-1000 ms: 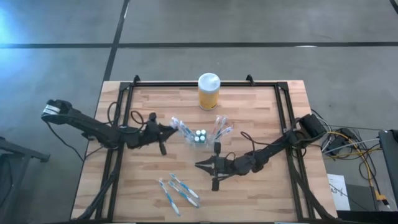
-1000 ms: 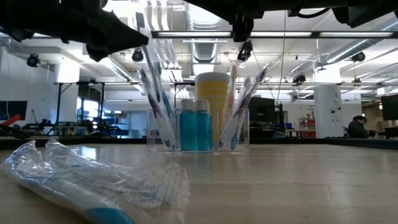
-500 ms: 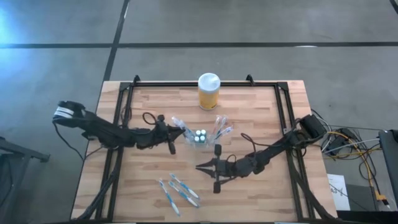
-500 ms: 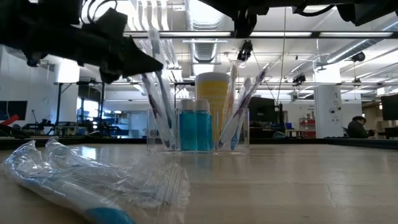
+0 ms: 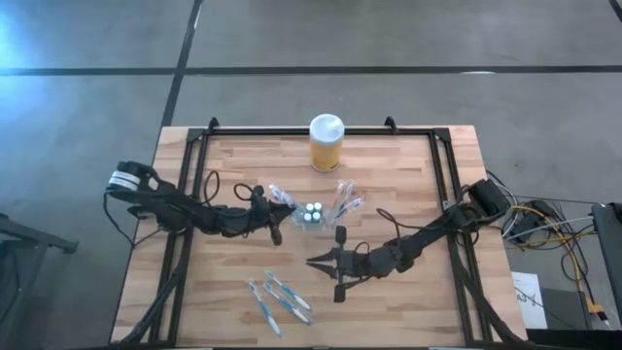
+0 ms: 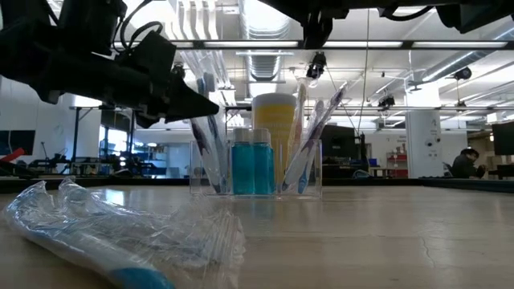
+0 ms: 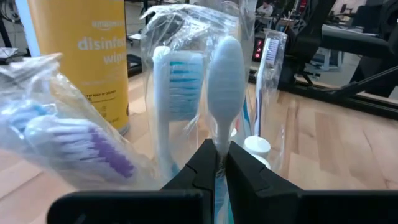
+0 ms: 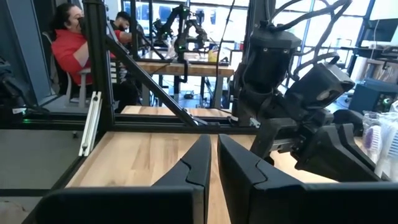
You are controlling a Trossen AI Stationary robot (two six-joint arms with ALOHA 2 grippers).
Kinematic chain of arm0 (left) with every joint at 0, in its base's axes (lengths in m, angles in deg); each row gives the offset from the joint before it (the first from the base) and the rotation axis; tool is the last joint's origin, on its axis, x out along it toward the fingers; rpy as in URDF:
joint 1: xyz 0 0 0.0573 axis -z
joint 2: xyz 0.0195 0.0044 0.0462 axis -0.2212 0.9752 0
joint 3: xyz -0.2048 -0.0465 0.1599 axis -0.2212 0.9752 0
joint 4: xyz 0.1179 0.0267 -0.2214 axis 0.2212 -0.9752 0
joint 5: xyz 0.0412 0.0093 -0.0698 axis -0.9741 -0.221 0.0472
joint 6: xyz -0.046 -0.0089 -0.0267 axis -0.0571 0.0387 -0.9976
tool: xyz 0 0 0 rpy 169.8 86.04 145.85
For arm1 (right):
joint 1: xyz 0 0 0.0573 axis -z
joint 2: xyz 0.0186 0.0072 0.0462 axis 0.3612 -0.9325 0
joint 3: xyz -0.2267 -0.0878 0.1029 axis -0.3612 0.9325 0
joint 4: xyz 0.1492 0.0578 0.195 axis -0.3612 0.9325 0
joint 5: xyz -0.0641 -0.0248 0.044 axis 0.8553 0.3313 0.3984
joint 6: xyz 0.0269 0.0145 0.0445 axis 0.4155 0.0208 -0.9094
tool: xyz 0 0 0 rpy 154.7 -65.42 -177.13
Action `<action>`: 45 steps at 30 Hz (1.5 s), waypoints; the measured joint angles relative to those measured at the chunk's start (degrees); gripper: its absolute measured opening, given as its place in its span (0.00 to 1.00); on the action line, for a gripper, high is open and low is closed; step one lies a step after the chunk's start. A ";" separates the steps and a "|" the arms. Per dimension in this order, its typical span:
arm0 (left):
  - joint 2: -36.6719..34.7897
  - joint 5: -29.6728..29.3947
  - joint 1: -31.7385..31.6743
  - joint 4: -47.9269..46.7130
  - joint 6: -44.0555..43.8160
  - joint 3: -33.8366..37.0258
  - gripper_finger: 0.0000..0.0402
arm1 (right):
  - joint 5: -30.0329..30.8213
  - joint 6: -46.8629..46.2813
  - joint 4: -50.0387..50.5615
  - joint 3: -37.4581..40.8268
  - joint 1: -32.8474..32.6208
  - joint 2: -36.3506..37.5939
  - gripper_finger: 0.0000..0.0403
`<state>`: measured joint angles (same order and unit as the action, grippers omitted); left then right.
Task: Pick & Place toothbrushing station
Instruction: Put the blue toothbrush into the transparent organizer
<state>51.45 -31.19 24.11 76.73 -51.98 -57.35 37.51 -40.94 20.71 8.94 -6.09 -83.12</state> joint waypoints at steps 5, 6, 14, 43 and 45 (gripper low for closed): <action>0.23 1.04 -0.02 -0.62 0.66 0.02 0.05 | 0.00 -0.02 0.00 0.00 0.00 0.04 0.07; 0.07 1.30 -0.02 -0.72 0.68 0.04 0.05 | 0.00 -0.02 0.00 0.00 0.00 0.04 0.07; -3.42 3.37 0.02 -5.63 0.75 0.36 0.24 | 0.00 -0.22 0.03 0.00 0.00 0.04 0.07; -36.59 6.79 8.47 -39.61 7.61 -5.66 0.43 | -0.09 -2.21 0.44 0.22 0.00 0.04 0.07; -37.47 6.81 9.62 -39.33 10.46 -6.82 0.43 | -0.09 -2.21 0.44 0.26 0.00 0.04 0.07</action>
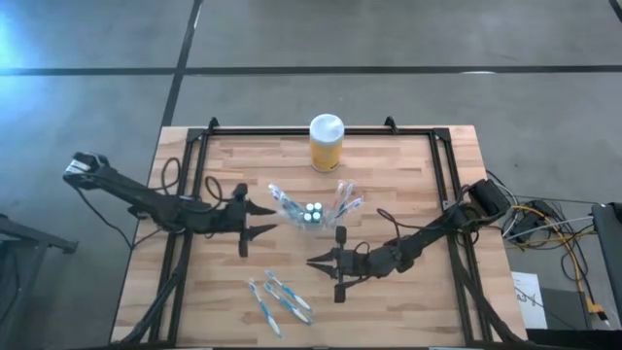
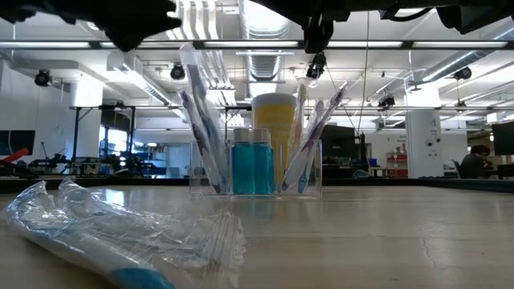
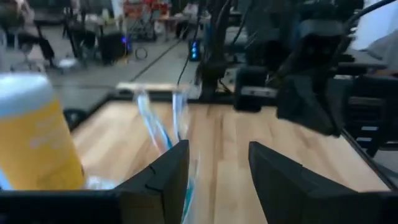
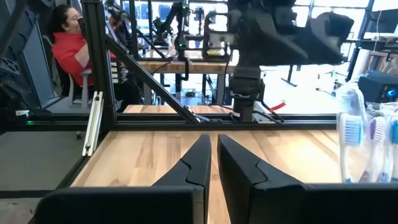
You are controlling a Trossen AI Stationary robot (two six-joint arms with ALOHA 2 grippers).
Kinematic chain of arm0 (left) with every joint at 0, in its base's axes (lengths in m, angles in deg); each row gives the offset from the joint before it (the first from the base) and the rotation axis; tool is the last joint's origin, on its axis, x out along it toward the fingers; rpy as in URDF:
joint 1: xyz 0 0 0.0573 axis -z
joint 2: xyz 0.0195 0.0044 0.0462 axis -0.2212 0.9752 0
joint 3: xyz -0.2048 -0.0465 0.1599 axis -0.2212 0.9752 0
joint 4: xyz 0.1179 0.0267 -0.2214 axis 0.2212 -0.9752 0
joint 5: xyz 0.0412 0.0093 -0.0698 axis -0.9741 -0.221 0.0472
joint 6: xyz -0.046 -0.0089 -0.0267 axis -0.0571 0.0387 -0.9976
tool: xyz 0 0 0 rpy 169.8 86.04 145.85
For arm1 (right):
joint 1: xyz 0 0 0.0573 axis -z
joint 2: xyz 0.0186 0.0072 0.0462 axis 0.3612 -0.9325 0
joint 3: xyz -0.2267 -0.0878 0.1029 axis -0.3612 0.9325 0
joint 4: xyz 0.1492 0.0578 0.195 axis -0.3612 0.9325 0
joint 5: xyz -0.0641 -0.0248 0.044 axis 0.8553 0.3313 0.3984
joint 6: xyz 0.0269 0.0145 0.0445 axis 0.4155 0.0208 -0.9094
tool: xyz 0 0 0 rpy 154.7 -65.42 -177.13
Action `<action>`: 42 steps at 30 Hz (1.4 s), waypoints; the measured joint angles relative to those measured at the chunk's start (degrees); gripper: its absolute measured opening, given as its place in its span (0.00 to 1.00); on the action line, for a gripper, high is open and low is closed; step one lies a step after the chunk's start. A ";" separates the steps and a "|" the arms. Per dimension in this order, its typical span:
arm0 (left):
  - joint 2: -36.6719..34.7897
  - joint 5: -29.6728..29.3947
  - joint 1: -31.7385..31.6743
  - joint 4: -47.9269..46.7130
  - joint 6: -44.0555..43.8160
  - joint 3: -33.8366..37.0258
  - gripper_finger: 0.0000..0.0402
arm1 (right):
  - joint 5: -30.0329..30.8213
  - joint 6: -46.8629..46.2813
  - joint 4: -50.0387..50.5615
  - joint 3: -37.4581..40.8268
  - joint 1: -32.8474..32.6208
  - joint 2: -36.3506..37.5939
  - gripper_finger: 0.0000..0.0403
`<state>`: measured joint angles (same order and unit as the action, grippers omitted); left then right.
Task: Pick & Place toothbrushing station
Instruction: Put the blue toothbrush into the transparent organizer
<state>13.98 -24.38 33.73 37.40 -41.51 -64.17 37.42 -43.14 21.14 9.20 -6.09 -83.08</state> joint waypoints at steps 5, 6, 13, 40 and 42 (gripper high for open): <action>1.28 -4.80 0.31 0.45 5.88 -1.68 0.38 | 0.00 0.01 0.00 0.00 0.00 0.00 0.07; 2.17 -5.43 0.24 1.67 7.46 -1.68 0.37 | 0.00 0.00 -0.02 0.00 0.00 0.00 0.07; 11.95 -12.43 -0.02 10.62 16.21 -1.60 0.11 | -0.02 0.02 -0.02 0.00 0.00 0.00 0.07; 8.79 -12.37 -2.28 10.45 14.27 -1.51 0.16 | -0.23 -0.28 0.01 0.02 0.01 0.00 0.07; 6.42 -12.37 -1.78 8.89 14.26 -1.51 0.19 | -0.42 -0.68 0.26 0.02 0.02 0.00 0.07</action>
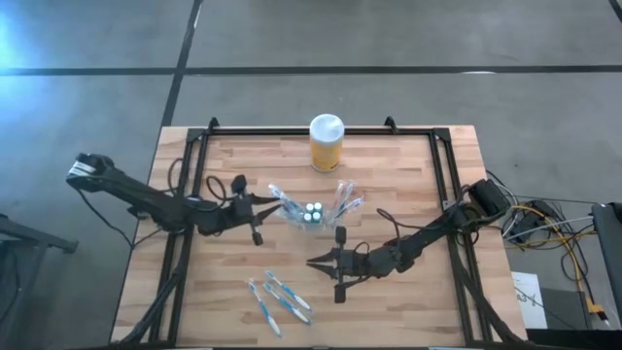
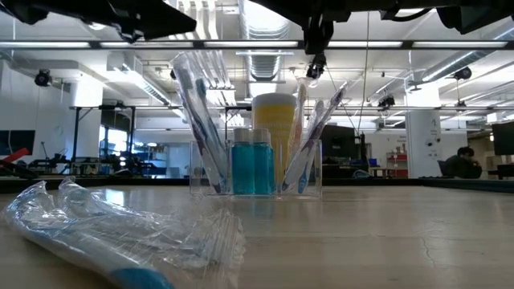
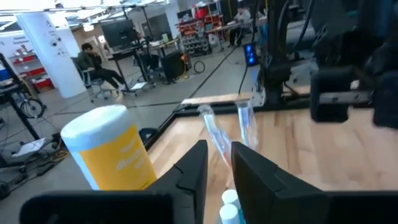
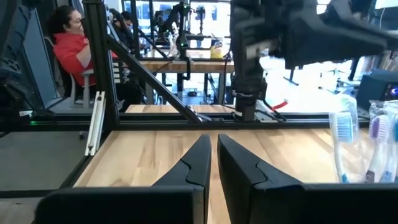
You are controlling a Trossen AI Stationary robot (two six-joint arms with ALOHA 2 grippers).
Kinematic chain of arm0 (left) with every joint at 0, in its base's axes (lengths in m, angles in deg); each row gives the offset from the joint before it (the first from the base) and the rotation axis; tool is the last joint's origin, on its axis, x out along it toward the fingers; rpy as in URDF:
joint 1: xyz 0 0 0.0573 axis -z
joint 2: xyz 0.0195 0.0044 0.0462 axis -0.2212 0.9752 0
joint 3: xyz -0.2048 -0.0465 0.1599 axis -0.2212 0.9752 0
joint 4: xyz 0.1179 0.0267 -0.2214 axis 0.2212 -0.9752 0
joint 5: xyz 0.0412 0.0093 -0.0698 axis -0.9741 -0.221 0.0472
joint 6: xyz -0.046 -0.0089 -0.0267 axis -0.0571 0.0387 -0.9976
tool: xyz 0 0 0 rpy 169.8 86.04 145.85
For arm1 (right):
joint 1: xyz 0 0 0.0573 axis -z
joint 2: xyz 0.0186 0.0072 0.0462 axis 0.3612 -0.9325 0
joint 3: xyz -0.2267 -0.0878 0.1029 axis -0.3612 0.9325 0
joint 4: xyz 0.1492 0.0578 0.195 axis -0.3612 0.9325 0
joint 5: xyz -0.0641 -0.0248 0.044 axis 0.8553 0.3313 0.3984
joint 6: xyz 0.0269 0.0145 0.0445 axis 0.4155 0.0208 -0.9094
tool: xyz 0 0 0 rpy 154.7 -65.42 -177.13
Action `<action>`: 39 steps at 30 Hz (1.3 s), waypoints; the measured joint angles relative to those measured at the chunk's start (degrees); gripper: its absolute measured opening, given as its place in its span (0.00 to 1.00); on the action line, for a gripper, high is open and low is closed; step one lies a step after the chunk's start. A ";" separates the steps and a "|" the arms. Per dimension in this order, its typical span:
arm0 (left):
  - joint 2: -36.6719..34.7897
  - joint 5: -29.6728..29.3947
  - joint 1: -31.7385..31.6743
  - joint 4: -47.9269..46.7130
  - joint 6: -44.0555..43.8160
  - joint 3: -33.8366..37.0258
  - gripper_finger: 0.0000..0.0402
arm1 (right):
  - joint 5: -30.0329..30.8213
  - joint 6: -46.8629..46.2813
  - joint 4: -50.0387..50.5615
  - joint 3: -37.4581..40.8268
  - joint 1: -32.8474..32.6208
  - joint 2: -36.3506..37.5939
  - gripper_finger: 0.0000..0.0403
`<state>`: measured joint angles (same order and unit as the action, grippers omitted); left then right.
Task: Pick & Place toothbrushing station
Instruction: Put the blue toothbrush into the transparent organizer
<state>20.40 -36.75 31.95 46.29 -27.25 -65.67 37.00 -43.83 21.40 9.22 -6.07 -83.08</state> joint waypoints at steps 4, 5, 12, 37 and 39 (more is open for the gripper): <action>-6.86 1.63 2.49 -5.78 -0.90 0.00 0.22 | 0.00 -1.09 1.48 0.02 -0.01 0.00 0.07; -8.90 2.66 3.38 -7.45 -1.12 0.00 0.21 | 0.00 -1.13 1.85 0.02 -0.01 0.00 0.07; -23.49 12.38 8.85 -21.93 -8.16 0.39 0.16 | -2.42 -3.14 2.74 0.00 0.03 0.00 0.07; -57.22 13.35 9.01 -30.98 -15.55 19.61 0.01 | -16.69 -27.73 39.85 -20.93 1.02 -3.25 0.07; -57.63 13.36 8.99 -32.10 -15.34 20.17 0.01 | -19.54 -32.05 43.55 -24.28 1.73 -6.10 0.07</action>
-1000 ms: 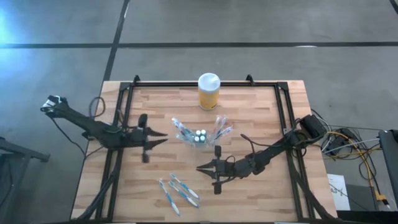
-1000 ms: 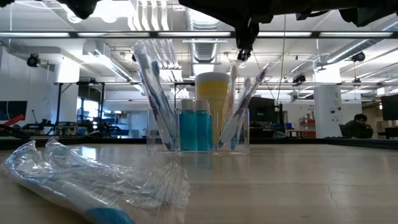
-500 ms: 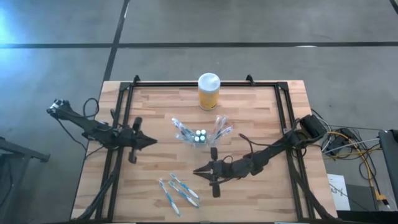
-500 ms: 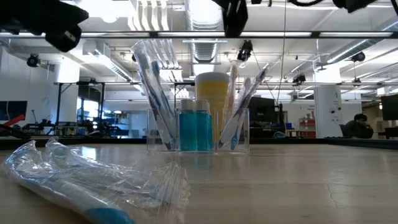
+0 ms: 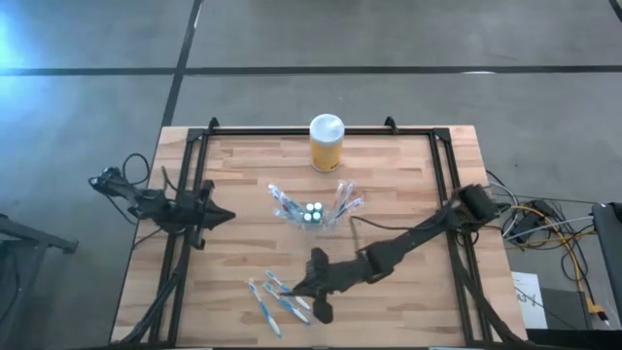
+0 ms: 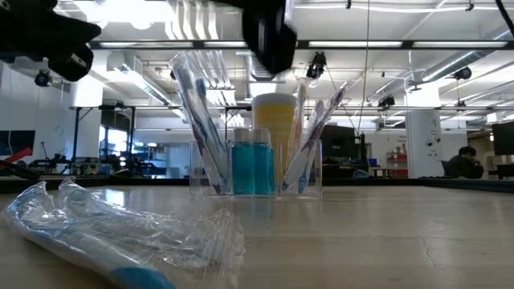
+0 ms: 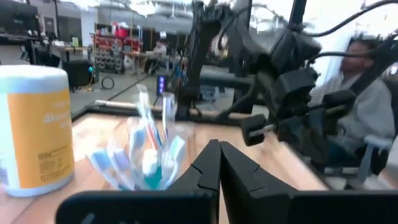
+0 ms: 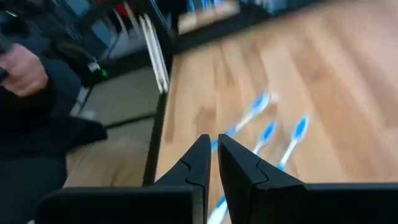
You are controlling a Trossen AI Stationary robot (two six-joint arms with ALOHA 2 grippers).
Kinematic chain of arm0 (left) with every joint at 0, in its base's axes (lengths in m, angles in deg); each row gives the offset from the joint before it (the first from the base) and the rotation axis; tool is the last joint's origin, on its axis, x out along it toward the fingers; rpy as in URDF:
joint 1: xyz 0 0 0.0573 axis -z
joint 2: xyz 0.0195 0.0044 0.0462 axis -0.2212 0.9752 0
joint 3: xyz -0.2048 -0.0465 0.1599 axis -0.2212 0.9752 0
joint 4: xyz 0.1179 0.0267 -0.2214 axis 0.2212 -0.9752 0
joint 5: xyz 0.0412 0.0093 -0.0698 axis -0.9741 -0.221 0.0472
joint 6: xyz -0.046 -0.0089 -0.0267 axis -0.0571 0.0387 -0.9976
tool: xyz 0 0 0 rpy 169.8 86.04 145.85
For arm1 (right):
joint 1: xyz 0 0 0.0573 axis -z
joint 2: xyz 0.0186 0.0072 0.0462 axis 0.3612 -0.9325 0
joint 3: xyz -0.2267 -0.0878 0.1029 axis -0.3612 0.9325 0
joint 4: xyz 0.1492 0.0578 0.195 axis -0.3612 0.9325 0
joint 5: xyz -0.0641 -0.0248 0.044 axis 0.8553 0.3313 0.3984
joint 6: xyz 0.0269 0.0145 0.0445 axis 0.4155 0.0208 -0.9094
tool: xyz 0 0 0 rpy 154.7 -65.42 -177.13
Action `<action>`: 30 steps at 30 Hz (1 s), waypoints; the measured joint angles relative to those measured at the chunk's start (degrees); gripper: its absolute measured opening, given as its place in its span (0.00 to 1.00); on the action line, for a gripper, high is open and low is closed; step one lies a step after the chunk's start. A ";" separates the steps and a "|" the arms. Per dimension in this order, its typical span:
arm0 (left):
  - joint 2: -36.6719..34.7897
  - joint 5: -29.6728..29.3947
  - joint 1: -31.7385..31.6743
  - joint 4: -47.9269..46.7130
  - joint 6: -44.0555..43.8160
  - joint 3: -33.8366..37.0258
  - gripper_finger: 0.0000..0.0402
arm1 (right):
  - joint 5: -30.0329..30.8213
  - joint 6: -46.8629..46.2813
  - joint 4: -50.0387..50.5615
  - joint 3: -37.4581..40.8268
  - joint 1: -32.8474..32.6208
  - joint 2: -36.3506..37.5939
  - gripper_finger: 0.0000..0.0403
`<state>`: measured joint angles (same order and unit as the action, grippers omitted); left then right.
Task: Pick & Place toothbrushing station
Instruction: Put the blue toothbrush into the transparent organizer
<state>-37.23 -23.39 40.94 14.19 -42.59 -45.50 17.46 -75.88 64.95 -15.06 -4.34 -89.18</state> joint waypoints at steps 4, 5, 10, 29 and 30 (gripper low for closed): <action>0.44 -0.59 -0.02 0.50 -0.27 0.41 0.04 | -6.02 -3.07 10.12 -8.04 1.09 -6.98 0.07; 0.71 -0.65 -0.02 0.52 -0.57 0.44 0.05 | -7.76 -2.61 12.75 -10.15 1.25 -8.67 0.07; 1.20 -0.73 -0.04 0.53 -1.18 0.39 0.06 | -14.76 -1.33 19.07 -22.64 2.06 -16.75 0.14; 2.29 -1.45 -0.04 1.84 -2.30 0.64 0.06 | -12.06 -3.46 42.90 -39.95 7.41 -26.81 0.43; 2.32 -1.45 -0.04 1.88 -2.30 0.64 0.06 | -12.06 -3.48 42.88 -39.67 7.50 -26.96 0.43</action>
<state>-34.92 -24.84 40.90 16.08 -44.89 -44.87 5.40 -79.36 107.83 -54.74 3.15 -116.15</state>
